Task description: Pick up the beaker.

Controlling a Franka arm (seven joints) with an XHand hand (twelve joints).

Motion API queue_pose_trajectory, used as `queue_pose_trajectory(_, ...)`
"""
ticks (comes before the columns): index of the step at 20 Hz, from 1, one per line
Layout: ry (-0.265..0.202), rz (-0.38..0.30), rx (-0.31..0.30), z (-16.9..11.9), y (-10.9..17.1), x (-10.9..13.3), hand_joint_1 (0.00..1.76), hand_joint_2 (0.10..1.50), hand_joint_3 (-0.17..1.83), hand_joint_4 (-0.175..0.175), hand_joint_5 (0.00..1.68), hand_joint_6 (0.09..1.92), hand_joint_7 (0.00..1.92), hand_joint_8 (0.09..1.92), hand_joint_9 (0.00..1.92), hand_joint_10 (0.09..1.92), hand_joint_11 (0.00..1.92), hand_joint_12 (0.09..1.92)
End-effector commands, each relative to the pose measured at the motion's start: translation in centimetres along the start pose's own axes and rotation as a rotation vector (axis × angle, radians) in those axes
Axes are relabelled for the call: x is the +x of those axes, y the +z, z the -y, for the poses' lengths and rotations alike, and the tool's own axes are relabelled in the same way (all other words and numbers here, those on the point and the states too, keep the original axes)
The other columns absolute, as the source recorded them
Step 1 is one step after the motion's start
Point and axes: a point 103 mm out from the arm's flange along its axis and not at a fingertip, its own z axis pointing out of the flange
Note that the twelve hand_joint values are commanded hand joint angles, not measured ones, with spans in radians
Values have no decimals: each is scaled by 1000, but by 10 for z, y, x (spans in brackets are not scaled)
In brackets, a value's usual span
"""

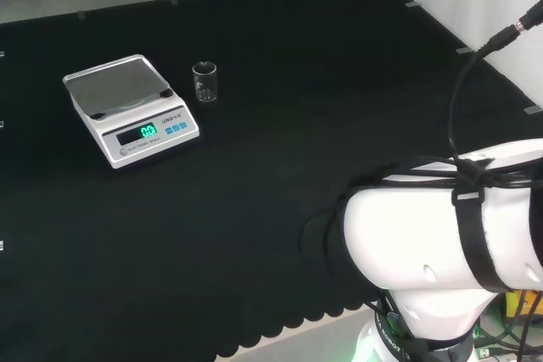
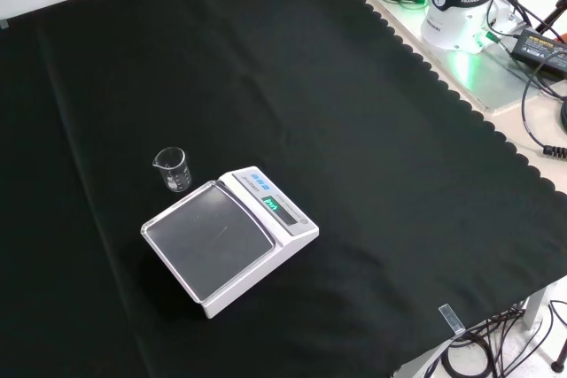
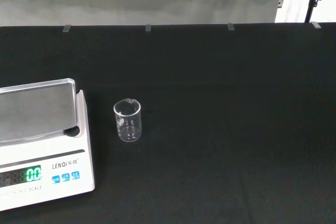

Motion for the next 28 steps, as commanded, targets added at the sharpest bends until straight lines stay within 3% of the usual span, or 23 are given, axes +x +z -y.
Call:
queue_pose_trajectory(1, -2, 13, -6, -2, 0, 0, 255, 833, 398, -41, 66, 122, 87, 190, 324, 87, 93, 1395)
queue_pose_trajectory(3, 2, 4, -8, -6, 0, 1, 186, 863, 342, -29, 16, 87, 23, 87, 216, 87, 22, 1409)
queue_pose_trajectory(6, 8, -3, -17, -10, 0, 2, 164, 874, 322, -26, 2, 87, 7, 87, 184, 87, 1, 1413)
queue_pose_trajectory(9, 20, -2, -94, -11, 6, 5, 165, 888, 286, -27, 10, 87, 29, 94, 226, 87, 0, 1436)
queue_pose_trajectory(11, 44, -12, -140, -13, 13, 10, 182, 917, 206, -33, 51, 87, 20, 345, 212, 388, 43, 1495)
queue_pose_trajectory(13, 64, -64, -186, -18, 23, 10, 202, 929, 165, -39, 86, 87, 5, 534, 157, 700, 93, 1511)
queue_pose_trajectory(16, 60, -136, -218, -32, 47, 9, 228, 933, 146, -51, 139, 87, 0, 664, 155, 856, 142, 1514)
queue_pose_trajectory(24, 56, -181, -241, -90, 121, 15, 273, 930, 133, -69, 228, 87, 20, 786, 219, 900, 193, 1509)
queue_pose_trajectory(28, 49, -206, -185, -122, 152, 20, 279, 929, 131, -75, 249, 87, 33, 802, 231, 904, 203, 1509)
